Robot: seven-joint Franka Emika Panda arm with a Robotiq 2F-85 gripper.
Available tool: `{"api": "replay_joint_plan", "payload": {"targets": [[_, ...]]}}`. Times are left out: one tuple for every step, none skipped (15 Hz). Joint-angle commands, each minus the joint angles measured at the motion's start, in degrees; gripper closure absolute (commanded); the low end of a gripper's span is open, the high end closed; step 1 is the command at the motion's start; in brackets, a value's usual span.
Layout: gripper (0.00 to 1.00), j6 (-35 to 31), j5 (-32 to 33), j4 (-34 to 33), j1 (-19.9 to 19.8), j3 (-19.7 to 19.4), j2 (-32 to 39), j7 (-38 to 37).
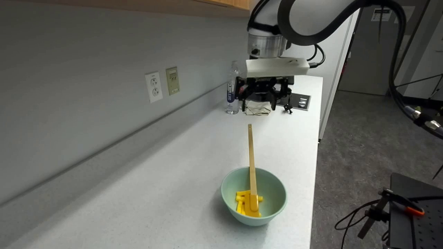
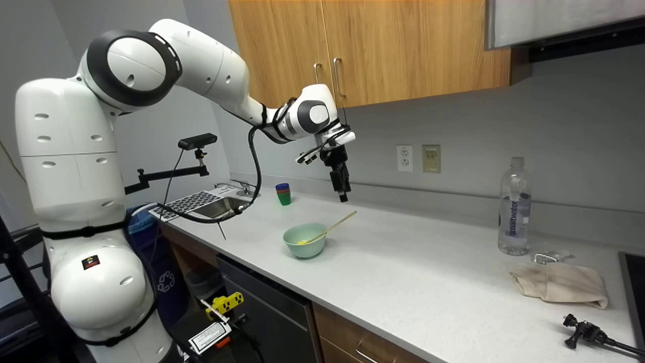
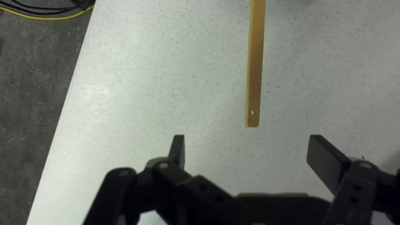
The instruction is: Stir the contents of the blue bowl
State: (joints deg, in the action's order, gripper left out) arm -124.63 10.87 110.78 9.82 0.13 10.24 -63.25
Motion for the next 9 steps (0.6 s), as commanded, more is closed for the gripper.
{"api": "replay_joint_plan", "payload": {"targets": [[0.00, 2.0, -0.5, 1.9, -0.8, 1.3, -4.6, 4.0], [0.00, 2.0, -0.9, 2.5, -0.9, 1.6, -5.5, 5.2], [0.00, 1.1, -1.3, 3.7, -1.0, 2.0, -6.7, 6.8], [0.00, 0.3, -1.6, 4.6, -1.1, 2.3, -7.8, 8.3], [0.00, 0.0, -1.6, 5.6, -1.0, 2.6, -9.4, 9.4], [0.00, -0.3, -1.8, 6.6, -1.0, 2.9, -10.9, 10.7], [0.00, -0.9, -2.2, 7.6, -1.1, 3.2, -12.4, 11.7], [0.00, -1.2, -2.6, 8.6, -1.2, 3.5, -14.1, 12.5], [0.00, -2.0, -2.8, 9.7, -1.2, 3.8, -15.9, 13.0]]}}
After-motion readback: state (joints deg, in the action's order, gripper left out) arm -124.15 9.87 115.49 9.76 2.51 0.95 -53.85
